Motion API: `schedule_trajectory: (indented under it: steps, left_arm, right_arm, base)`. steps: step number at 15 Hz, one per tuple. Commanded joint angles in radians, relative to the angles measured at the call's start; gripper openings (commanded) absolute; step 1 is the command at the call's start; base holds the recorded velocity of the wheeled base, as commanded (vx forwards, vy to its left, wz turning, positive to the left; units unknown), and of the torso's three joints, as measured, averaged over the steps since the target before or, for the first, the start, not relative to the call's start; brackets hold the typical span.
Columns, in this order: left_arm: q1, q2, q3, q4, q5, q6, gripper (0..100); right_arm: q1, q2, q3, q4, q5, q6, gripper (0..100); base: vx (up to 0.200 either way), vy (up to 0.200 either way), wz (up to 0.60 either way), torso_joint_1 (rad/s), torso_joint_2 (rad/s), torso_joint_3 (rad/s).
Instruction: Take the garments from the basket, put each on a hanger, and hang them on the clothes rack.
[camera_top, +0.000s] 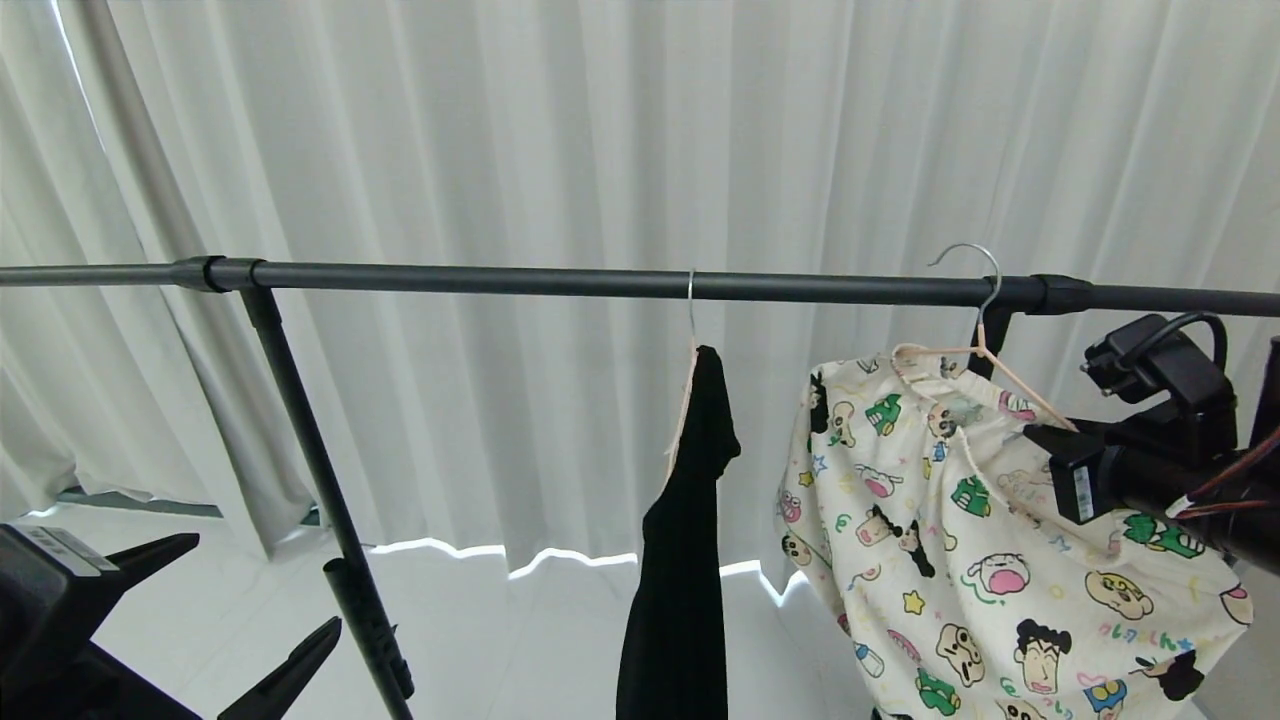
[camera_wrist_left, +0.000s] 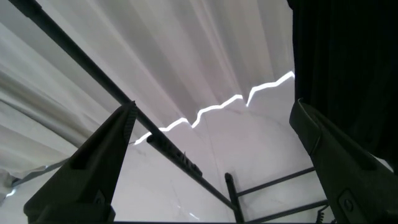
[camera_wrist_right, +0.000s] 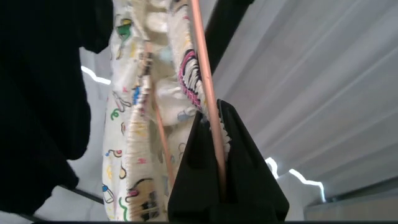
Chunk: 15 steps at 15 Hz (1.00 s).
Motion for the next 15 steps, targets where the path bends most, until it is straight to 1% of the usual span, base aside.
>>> schedule_trajectory:
  steps: [1, 7, 9, 10, 12, 14, 15]
  left_arm:
    - [0.0, -0.001, -0.001, 0.0, 0.001, 0.0, 100]
    - [0.0, -0.001, -0.006, 0.0, 0.001, 0.0, 100]
    - [0.0, -0.001, -0.005, 0.0, 0.001, 0.0, 100]
    - [0.0, -0.001, -0.005, 0.0, 0.001, 0.0, 100]
    - [0.0, -0.001, -0.003, 0.0, 0.001, 0.0, 100]
    - [0.001, -0.002, 0.0, 0.0, 0.004, -0.001, 100]
    - [0.009, -0.002, 0.005, 0.0, 0.024, -0.001, 100]
  right_arm:
    - [0.007, 0.058, -0.026, 0.0, -0.023, 0.001, 0]
    - [0.033, 0.085, -0.031, 0.0, -0.037, 0.004, 0]
    - [0.045, 0.085, -0.029, 0.0, -0.038, 0.027, 0]
    - [0.053, 0.085, -0.028, 0.0, -0.038, 0.041, 100]
    - [0.064, 0.076, -0.017, 0.0, -0.038, 0.048, 100]
    - [0.07, 0.035, 0.005, 0.0, -0.034, 0.059, 100]
    - [0.07, -0.002, 0.015, 0.0, -0.025, 0.091, 100]
  base:
    - [0.0, 0.0, 0.0, 0.0, 0.0, 0.0]
    - [0.0, 0.0, 0.0, 0.0, 0.0, 0.0]
    - [0.0, 0.0, 0.0, 0.0, 0.0, 0.0]
    - [0.0, 0.0, 0.0, 0.0, 0.0, 0.0]
    - [0.0, 0.0, 0.0, 0.0, 0.0, 0.0]
    - [0.0, 0.0, 0.0, 0.0, 0.0, 0.0]
    - [0.0, 0.0, 0.0, 0.0, 0.0, 0.0]
